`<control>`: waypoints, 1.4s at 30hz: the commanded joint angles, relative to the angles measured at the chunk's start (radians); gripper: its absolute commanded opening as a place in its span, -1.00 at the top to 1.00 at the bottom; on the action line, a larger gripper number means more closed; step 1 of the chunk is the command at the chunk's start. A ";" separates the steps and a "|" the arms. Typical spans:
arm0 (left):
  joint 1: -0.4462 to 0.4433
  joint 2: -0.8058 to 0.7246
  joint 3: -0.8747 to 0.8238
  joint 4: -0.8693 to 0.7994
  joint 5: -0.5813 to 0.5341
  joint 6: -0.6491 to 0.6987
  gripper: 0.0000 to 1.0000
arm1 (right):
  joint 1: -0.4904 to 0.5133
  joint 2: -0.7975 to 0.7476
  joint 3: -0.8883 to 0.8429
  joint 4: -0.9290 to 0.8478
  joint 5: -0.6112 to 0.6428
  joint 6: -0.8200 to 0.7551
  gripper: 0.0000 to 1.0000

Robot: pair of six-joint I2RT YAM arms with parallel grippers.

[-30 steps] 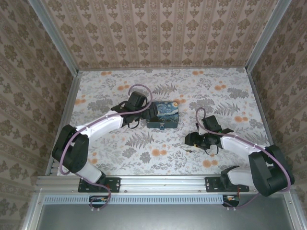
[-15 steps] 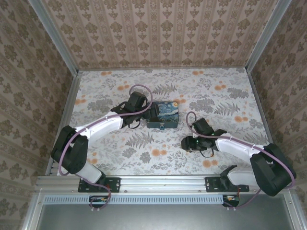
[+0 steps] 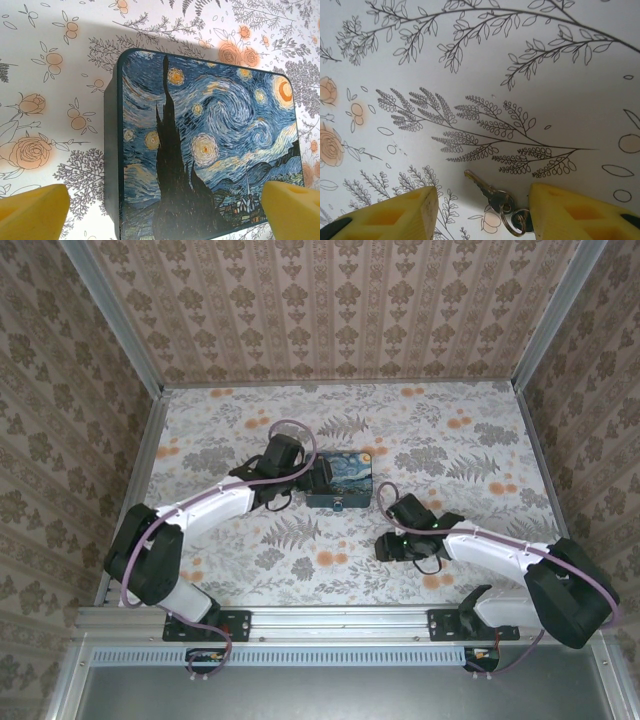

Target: Unlock the padlock with the key

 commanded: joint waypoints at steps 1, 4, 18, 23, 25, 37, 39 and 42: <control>0.010 -0.042 -0.018 0.023 0.018 0.003 -1.00 | 0.054 0.042 -0.004 -0.156 -0.006 0.034 -0.04; 0.015 -0.052 -0.026 0.024 0.022 0.004 -1.00 | 0.093 0.073 0.003 -0.156 0.018 0.041 -0.02; 0.029 -0.052 -0.034 0.037 0.047 -0.001 -1.00 | 0.167 0.091 -0.019 -0.156 0.068 0.104 0.14; 0.031 -0.049 -0.034 0.042 0.053 -0.006 -1.00 | 0.182 0.093 -0.028 -0.156 0.073 0.119 0.19; 0.032 -0.050 -0.035 0.044 0.056 -0.006 -1.00 | 0.190 0.102 -0.027 -0.156 0.077 0.122 0.23; 0.043 -0.055 -0.043 0.047 0.074 -0.019 -1.00 | 0.228 0.172 -0.012 -0.179 0.086 0.130 0.44; 0.045 -0.055 -0.042 0.043 0.081 -0.020 -1.00 | 0.228 0.190 -0.003 -0.174 0.081 0.127 0.51; 0.046 -0.062 -0.043 0.034 0.085 -0.021 -1.00 | 0.229 0.209 0.002 -0.167 0.078 0.119 0.64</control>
